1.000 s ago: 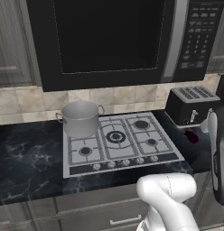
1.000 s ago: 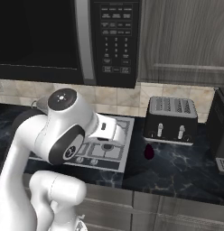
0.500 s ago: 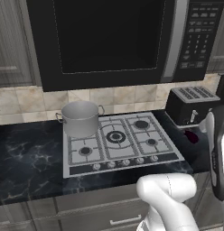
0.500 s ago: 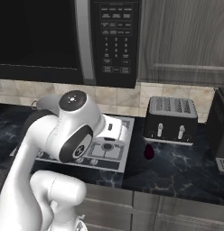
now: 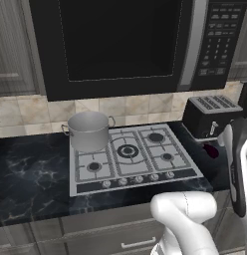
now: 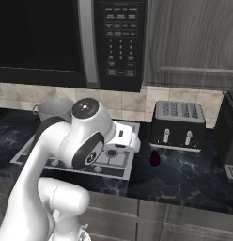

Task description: Turn on the burner for the pot on the stove. Wait thirty seconds for the pot to heat up. Then add the eggplant to the pot.

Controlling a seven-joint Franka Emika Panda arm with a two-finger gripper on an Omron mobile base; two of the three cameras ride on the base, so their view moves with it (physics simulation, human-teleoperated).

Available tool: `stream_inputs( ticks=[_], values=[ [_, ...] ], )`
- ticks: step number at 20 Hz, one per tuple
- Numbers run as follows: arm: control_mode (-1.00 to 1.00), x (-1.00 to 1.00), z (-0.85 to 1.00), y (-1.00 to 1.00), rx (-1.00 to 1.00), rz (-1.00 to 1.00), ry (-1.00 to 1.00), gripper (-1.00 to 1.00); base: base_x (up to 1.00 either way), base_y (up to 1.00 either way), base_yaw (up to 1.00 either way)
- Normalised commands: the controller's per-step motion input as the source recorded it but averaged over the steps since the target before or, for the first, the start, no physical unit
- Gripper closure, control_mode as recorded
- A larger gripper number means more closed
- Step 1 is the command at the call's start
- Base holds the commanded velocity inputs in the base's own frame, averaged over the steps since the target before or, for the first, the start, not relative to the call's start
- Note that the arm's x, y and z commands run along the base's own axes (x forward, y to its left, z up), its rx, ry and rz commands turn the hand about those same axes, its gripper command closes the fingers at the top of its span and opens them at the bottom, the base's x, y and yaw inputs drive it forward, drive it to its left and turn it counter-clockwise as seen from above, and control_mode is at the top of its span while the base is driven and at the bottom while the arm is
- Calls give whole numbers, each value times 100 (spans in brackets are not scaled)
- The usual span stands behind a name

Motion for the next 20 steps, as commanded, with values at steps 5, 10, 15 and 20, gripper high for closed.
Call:
stream_inputs(
  ticks=[5,10,15,20],
  values=[
    [-100,18,-6,-13,3,0,0,-100,0,0,0],
    [-100,22,-6,-11,3,0,0,-100,0,0,0],
    [-100,23,-10,-6,3,0,0,-100,0,0,0],
    [-100,21,-16,-5,3,0,0,-100,0,0,0]
  ],
)
